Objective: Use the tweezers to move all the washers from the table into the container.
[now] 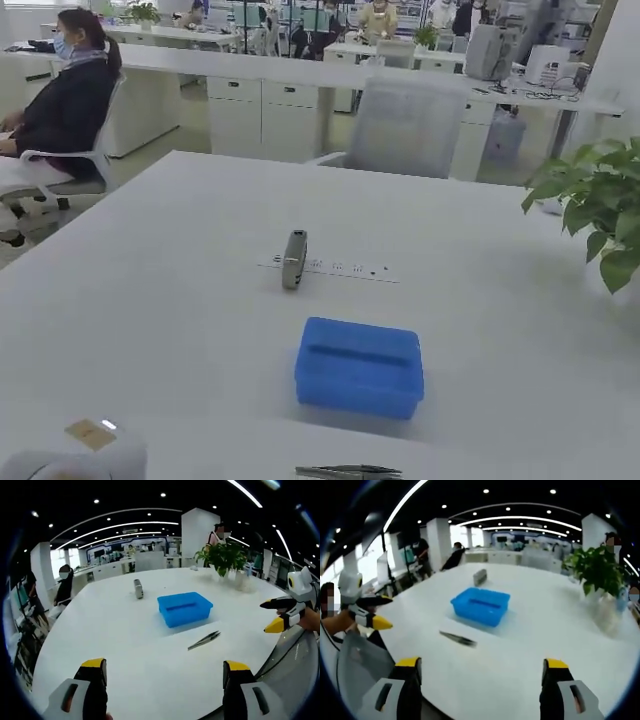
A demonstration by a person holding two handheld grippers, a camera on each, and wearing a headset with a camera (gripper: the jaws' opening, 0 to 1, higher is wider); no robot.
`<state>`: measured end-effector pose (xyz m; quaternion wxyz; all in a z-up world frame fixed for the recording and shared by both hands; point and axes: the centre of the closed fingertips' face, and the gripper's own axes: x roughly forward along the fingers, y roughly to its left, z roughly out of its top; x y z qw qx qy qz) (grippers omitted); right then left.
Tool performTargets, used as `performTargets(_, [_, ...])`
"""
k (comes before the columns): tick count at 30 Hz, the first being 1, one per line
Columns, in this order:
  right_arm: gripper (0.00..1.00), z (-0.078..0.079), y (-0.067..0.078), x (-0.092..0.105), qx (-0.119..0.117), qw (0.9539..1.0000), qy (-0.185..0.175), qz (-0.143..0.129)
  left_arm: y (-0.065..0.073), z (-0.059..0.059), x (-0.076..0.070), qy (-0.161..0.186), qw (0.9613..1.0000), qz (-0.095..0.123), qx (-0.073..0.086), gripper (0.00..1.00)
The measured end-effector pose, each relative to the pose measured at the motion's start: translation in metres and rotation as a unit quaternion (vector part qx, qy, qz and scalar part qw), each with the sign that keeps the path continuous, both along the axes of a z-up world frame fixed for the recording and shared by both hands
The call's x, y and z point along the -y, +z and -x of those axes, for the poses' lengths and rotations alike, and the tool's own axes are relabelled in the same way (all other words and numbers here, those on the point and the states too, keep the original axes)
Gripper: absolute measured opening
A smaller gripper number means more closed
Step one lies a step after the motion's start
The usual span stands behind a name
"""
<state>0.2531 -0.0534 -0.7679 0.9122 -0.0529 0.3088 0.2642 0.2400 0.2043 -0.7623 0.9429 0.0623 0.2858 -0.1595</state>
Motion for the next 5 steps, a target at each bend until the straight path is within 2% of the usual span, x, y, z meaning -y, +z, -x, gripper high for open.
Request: performTargets(5, [0.99, -0.0012, -0.0031, 0.0046, -0.004, 0.9999, -0.008, 0.005, 0.0072, -0.0022, -0.0041, 0.004, 1.0000, 0.001, 0.005, 0.99])
